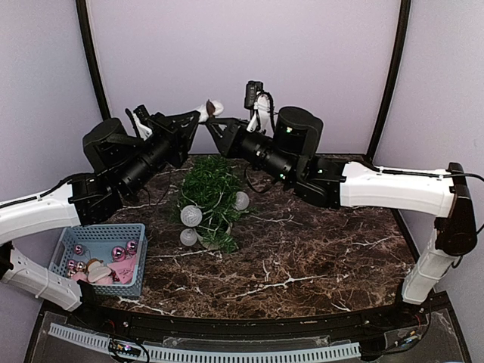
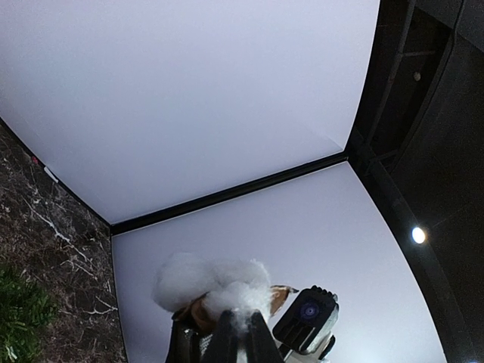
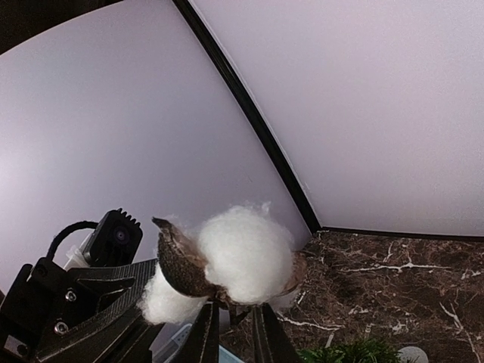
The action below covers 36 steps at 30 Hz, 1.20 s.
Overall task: Decorate the small christmas tree
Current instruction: Pass from the left arm to the right
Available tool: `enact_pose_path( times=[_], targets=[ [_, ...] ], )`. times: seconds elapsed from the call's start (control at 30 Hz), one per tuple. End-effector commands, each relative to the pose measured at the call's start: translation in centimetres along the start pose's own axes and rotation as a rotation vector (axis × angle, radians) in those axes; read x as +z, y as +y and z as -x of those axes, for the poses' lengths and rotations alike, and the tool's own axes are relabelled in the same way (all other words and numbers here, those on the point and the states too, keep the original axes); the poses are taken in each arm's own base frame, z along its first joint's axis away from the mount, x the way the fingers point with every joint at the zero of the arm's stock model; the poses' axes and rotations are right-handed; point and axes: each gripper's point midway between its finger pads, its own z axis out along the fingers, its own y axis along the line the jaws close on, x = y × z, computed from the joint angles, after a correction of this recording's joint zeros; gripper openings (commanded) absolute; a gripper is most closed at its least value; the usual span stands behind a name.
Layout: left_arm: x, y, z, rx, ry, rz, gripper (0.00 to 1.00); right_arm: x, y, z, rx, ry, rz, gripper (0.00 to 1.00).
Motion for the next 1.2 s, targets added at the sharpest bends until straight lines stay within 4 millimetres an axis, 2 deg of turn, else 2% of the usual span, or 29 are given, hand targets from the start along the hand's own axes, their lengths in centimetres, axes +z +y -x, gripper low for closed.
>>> enact_pose_path(
  times=[0.0,0.27,0.5,0.53,0.57,0.6,0.63,0.7,0.73,0.77,0.8,0.83,0.87,0.9,0.93,0.97,1.0,1.03,1.07,1.17],
  targets=[
    [-0.5,-0.7,0.2,-0.022,-0.002,-0.025,0.0,0.2,0.4,1.6,-0.005,-0.046,0.003,0.15],
    [-0.5,-0.5,0.2,-0.02,-0.006,-0.017,0.0,0.1,0.2,1.8,-0.01,-0.051,-0.007,0.0],
    [-0.7,-0.1,0.6,0.008,-0.021,0.002,0.01,-0.4,0.0,2.1,-0.006,-0.06,-0.014,0.0],
    [-0.8,-0.2,0.8,0.023,-0.027,0.006,0.05,-0.5,0.0,2.2,-0.006,-0.062,-0.018,0.0],
    [-0.8,-0.2,0.9,0.032,-0.033,0.009,0.19,-0.6,-0.1,2.3,-0.007,-0.063,-0.021,0.0],
    [-1.0,-0.6,1.1,0.056,-0.036,0.009,0.27,-0.8,-0.2,2.5,-0.009,-0.067,-0.026,0.0],
    [-1.0,-0.8,1.3,0.073,-0.04,0.01,0.46,-0.9,-0.3,2.6,-0.011,-0.066,-0.031,0.0],
    [-1.1,-1.6,1.8,0.148,-0.042,0.018,0.66,-1.2,-0.5,2.9,-0.019,-0.056,-0.039,0.0],
    [-1.1,-2.4,2.1,0.228,-0.037,0.03,0.71,-1.4,-0.8,3.2,-0.021,-0.048,-0.045,0.0],
    [-1.1,-1.7,2.0,0.285,-0.017,0.08,0.79,-1.7,-1.2,3.4,-0.023,-0.041,-0.056,0.0],
    [-1.0,-3.2,2.5,0.343,-0.018,0.07,0.81,-2.0,-1.8,3.6,-0.024,-0.032,-0.071,0.0],
    [-1.0,-2.6,2.5,0.389,0.013,0.104,0.85,-2.6,-2.4,3.9,-0.025,-0.025,-0.089,0.0],
    [-0.9,-3.6,3.0,0.427,0.02,0.096,0.88,-3.2,-3.4,4.1,-0.025,-0.016,-0.114,0.0],
    [-0.9,-2.9,3.1,0.456,0.058,0.122,0.89,-3.8,-4.5,4.2,-0.024,-0.002,-0.142,0.0],
    [-0.8,-2.9,4.3,0.475,0.053,0.136,0.89,-4.5,-5.5,4.1,-0.018,0.015,-0.166,0.0],
    [-1.0,-2.2,3.9,0.49,0.112,0.149,0.9,-5.2,-6.5,4.1,-0.015,0.034,-0.189,0.0],
    [-1.0,-1.4,4.7,0.499,0.117,0.175,0.9,-5.9,-7.5,3.9,-0.011,0.056,-0.212,0.0],
    [-1.3,-0.4,4.3,0.512,0.169,0.199,0.9,-6.7,-8.4,3.6,-0.009,0.079,-0.231,0.0],
    [-1.3,0.4,4.7,0.524,0.178,0.225,0.9,-7.4,-9.2,3.3,-0.007,0.107,-0.25,0.0],
    [-2.1,4.0,3.7,0.571,0.291,0.32,0.9,-9.4,-10.9,1.0,-0.014,0.221,-0.285,0.0]
  ],
)
